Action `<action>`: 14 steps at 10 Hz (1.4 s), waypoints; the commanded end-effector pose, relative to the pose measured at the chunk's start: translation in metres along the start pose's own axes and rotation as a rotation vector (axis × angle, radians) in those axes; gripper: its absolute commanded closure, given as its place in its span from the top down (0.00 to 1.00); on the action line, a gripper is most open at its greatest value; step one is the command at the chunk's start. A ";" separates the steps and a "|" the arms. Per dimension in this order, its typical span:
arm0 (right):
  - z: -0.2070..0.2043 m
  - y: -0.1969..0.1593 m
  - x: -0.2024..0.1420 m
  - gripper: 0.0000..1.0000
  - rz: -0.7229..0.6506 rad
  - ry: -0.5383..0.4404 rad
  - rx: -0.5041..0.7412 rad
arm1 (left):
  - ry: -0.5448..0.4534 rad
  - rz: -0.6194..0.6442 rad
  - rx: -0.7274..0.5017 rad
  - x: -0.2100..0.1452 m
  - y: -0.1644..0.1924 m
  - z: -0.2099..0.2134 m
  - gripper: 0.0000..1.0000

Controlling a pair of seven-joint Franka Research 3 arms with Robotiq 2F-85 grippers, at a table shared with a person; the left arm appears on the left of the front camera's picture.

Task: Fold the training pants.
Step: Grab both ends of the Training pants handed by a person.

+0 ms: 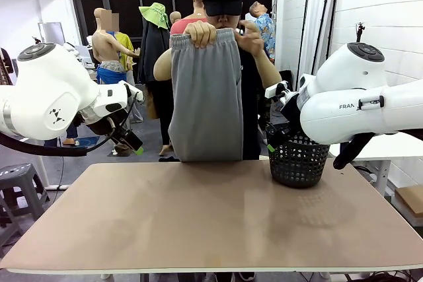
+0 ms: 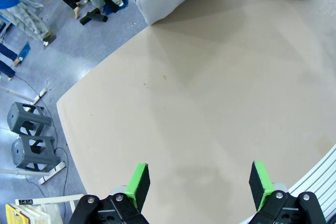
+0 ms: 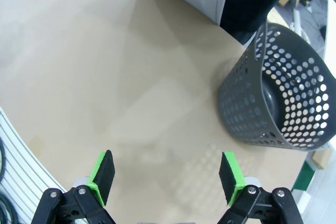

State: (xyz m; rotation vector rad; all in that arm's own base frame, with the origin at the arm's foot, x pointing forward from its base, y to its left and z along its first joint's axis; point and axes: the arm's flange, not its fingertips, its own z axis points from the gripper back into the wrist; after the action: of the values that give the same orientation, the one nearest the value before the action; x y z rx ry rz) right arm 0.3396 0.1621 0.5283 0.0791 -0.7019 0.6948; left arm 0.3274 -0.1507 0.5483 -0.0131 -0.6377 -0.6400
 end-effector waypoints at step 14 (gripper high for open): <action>0.000 -0.001 0.000 1.00 -0.001 -0.003 0.000 | -0.011 0.003 -0.004 0.001 0.001 0.001 1.00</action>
State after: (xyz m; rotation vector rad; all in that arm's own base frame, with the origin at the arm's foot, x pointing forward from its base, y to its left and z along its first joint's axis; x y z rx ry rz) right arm 0.3396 0.1621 0.5283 0.0791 -0.7019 0.6948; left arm 0.3274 -0.1507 0.5483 -0.0131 -0.6377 -0.6400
